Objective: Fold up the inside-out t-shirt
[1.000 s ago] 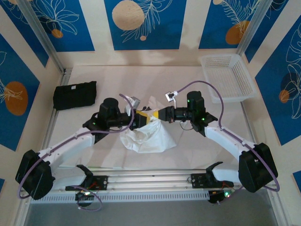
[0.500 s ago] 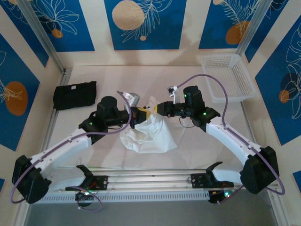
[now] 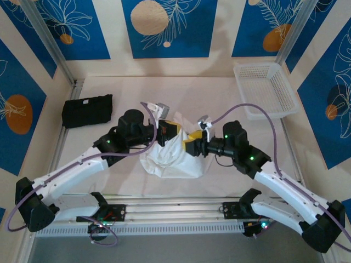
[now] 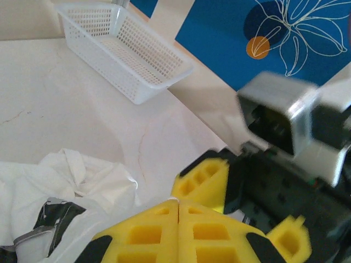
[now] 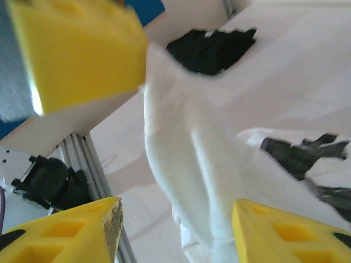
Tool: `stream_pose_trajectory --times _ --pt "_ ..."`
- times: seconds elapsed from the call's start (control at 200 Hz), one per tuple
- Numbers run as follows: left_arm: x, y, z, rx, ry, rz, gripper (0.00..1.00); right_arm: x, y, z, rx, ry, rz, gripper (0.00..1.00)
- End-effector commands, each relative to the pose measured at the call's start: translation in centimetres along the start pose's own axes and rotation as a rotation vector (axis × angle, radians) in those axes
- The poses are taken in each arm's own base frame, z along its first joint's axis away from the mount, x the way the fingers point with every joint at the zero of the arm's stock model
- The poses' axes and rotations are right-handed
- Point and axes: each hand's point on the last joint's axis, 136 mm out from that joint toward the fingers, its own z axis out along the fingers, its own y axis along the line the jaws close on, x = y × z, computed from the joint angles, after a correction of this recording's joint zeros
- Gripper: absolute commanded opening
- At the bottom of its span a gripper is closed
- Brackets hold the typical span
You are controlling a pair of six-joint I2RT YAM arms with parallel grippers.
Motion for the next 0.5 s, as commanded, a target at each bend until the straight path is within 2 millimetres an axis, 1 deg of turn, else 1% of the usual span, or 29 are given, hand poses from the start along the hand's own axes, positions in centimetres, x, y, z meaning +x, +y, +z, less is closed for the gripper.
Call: stream_pose_trajectory --times 0.0,0.08,0.14,0.18,0.22,0.24,0.305,0.355,0.42,0.495 --pt "-1.6 -1.1 -0.4 0.017 -0.046 0.001 0.00 -0.5 -0.3 2.0 0.015 -0.044 -0.017 0.58" --pt "-1.7 -1.1 -0.5 0.015 -0.054 -0.001 0.00 -0.8 -1.0 3.4 0.055 -0.045 0.002 0.58" --pt "-1.6 -0.9 -0.6 0.008 -0.054 0.001 0.00 -1.0 -1.0 4.1 0.051 -0.056 0.010 0.57" --pt "-1.6 -0.8 -0.5 0.004 -0.054 0.004 0.00 -1.2 -0.9 4.5 0.049 -0.064 0.011 0.54" --pt "-1.6 -0.7 -0.6 -0.001 -0.055 0.005 0.00 -1.4 -0.8 4.7 0.045 -0.072 0.006 0.48" --pt "-1.5 -0.6 -0.5 -0.005 -0.054 0.006 0.00 -1.5 -0.8 4.7 0.047 -0.076 0.005 0.42" --pt "-1.5 -0.1 -0.6 -0.032 -0.060 0.008 0.00 -1.7 -0.8 4.5 0.044 -0.086 -0.011 0.17" --pt "-1.6 0.7 -0.8 -0.074 -0.070 0.011 0.00 -1.7 -0.5 4.1 0.020 -0.087 -0.028 0.06" --pt "-1.7 2.2 -1.2 -0.153 -0.087 0.018 0.00 -1.6 -0.2 3.4 -0.034 -0.086 -0.033 0.00" --pt "-1.6 4.1 -1.6 -0.218 -0.094 0.015 0.12 -1.6 -0.1 2.5 -0.117 -0.091 -0.006 0.00"
